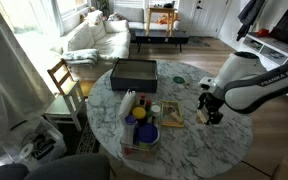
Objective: Place the wooden blocks on the measuring cup parallel to one another then put them on the table.
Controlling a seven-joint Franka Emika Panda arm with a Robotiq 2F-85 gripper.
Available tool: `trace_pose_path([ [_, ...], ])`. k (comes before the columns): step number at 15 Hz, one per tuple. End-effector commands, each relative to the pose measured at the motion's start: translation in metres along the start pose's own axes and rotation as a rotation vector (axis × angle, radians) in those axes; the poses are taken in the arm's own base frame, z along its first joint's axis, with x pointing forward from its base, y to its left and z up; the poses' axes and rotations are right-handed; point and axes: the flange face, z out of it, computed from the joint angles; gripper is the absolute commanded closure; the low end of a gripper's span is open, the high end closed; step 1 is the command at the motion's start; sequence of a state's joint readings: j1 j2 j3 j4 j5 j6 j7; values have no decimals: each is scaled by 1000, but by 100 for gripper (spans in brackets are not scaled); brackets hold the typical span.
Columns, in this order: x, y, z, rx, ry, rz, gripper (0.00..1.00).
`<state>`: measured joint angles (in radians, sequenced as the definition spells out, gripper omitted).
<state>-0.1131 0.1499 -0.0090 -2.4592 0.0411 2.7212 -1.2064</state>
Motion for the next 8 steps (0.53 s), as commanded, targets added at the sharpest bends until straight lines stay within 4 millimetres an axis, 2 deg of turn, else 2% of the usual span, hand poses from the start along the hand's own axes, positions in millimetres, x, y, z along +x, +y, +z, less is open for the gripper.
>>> trace_pose_path([
  [1,-3,4,3,-12,4,-18,0],
  [8,-3,5,6,-9,5,-32,0],
])
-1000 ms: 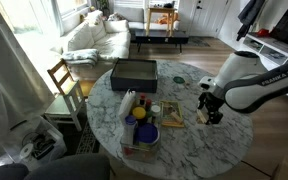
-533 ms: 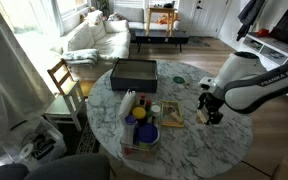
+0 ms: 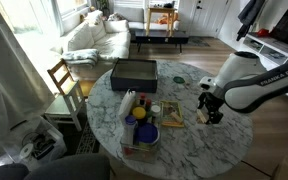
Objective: Place the wooden blocks on the measuring cup parallel to one another then put them on the table.
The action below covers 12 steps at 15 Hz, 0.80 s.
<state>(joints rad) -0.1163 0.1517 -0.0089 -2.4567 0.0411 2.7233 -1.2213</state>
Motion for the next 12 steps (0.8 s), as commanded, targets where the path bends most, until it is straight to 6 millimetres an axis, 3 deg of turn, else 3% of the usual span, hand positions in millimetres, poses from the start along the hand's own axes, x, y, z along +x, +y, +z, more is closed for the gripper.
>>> trace_pose_path([
  [1,-2,3,6,-5,4,-23,0],
  [12,1,5,18,7,7,-50,0],
])
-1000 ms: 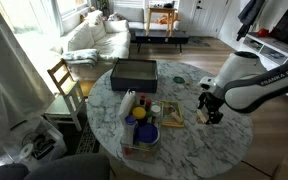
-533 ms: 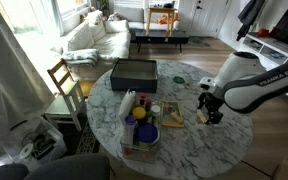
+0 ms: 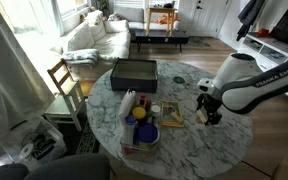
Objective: Place the wooden blocks on the measuring cup parallel to one another then put them on the table.
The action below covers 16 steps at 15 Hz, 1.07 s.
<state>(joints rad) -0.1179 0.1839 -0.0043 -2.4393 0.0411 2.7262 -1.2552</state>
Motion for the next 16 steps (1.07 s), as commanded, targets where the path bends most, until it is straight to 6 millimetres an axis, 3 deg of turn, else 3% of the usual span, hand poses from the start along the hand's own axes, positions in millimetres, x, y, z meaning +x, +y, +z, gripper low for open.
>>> trace_pose_path([
  [1,-2,3,9,-3,9,-15,0],
  [2,-2,3,9,-2,9,-15,0],
  [5,-2,3,8,-3,7,-14,33],
  [6,-3,3,7,-6,7,-14,38],
  [16,-8,6,-13,-42,-6,-18,40],
])
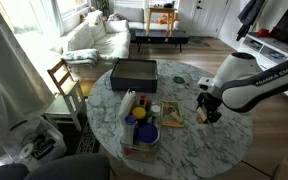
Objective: Place the wooden blocks on the measuring cup parallel to one another then put them on the table.
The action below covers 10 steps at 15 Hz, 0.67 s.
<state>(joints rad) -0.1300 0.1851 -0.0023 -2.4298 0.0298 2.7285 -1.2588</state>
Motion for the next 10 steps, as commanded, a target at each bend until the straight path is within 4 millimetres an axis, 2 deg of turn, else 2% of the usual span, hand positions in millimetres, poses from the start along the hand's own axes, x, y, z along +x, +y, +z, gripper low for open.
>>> trace_pose_path([
  [1,-6,1,-13,-32,-6,-16,40],
  [6,-8,2,-25,-33,-14,-31,40],
  [10,-6,1,-32,-87,-29,-251,40],
])
